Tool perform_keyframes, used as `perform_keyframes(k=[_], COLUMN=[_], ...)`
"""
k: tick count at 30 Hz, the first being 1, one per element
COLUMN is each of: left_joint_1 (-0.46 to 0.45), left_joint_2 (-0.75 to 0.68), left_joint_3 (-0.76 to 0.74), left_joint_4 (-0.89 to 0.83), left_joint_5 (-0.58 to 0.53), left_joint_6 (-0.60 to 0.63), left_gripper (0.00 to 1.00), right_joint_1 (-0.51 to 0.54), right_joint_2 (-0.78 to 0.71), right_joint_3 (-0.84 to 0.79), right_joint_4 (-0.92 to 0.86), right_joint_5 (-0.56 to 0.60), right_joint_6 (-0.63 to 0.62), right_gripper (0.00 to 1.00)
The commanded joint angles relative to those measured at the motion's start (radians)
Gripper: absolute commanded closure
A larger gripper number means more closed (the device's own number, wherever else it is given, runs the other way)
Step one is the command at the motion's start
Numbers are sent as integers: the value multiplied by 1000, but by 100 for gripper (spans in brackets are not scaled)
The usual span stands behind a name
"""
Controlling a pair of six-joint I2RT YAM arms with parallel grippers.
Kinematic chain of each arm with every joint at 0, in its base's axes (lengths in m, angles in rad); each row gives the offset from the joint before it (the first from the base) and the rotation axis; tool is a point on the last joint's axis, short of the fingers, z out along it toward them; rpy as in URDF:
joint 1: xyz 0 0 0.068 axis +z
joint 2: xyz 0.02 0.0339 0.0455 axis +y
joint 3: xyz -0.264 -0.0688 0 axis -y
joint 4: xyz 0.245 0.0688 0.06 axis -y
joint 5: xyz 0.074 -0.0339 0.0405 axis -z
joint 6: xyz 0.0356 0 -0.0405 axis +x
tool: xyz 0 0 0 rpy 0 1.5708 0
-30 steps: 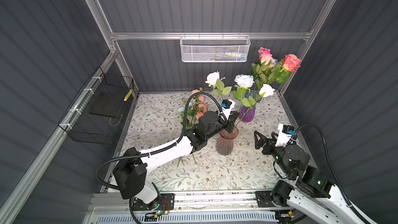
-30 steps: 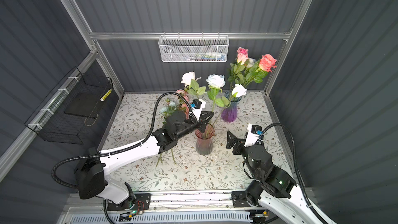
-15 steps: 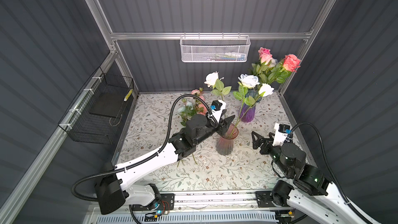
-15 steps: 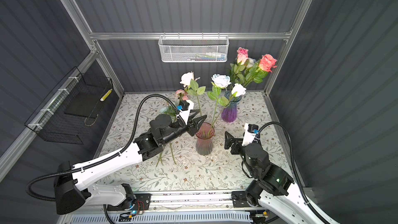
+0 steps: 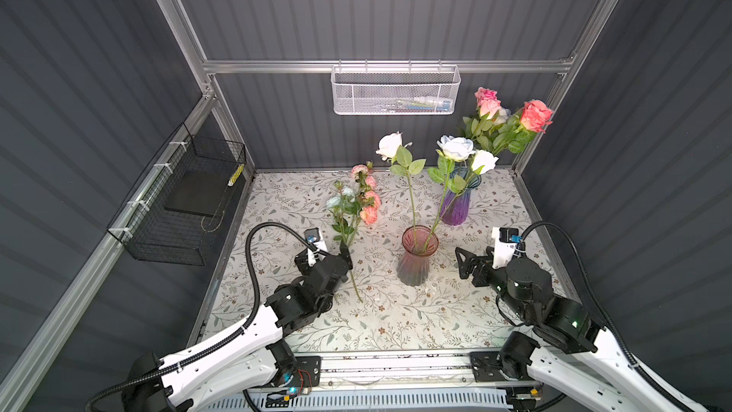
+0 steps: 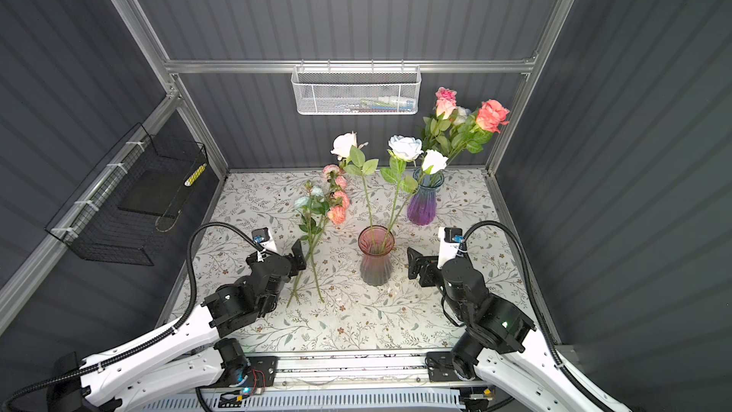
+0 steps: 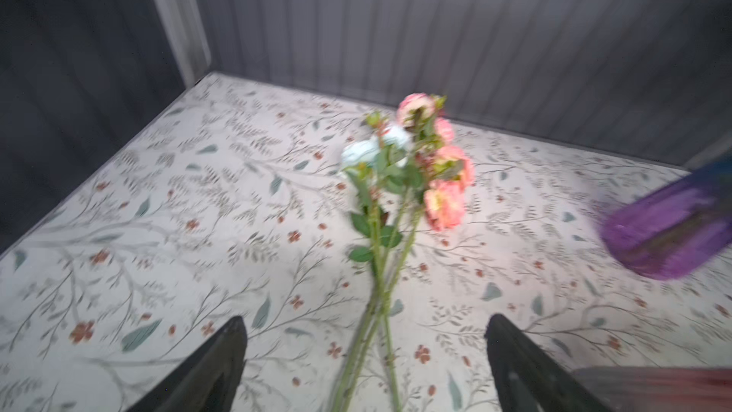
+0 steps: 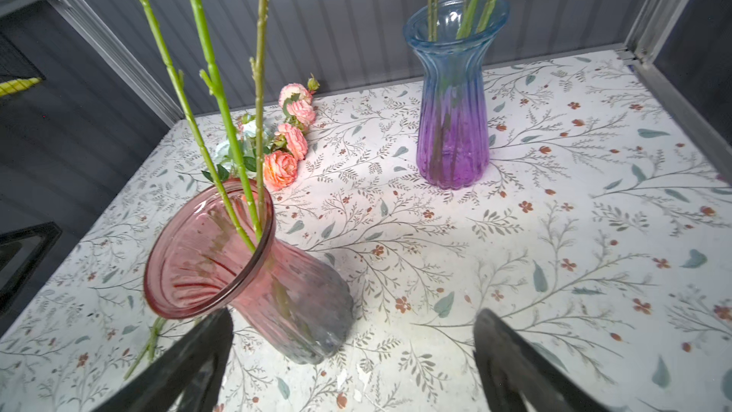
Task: Arrange the flowers into the vase
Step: 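Open the left gripper and move it back to the bunch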
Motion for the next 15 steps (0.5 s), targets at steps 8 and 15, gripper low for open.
perform_keyframes(k=[8, 15], left_joint_1=[352, 388], left_joint_2=[279, 507], left_joint_3=[126, 328], left_joint_4=[-49, -120], left_joint_5=[564, 681], left_joint_6=[-42, 74], left_gripper=[29, 55], right_joint_1=[-4, -5], right_joint_2=[-3, -45], right_joint_3=[19, -4], right_joint_4=[11, -19], right_joint_5=[46, -18], right_joint_6=[1, 96], right_gripper=[14, 52])
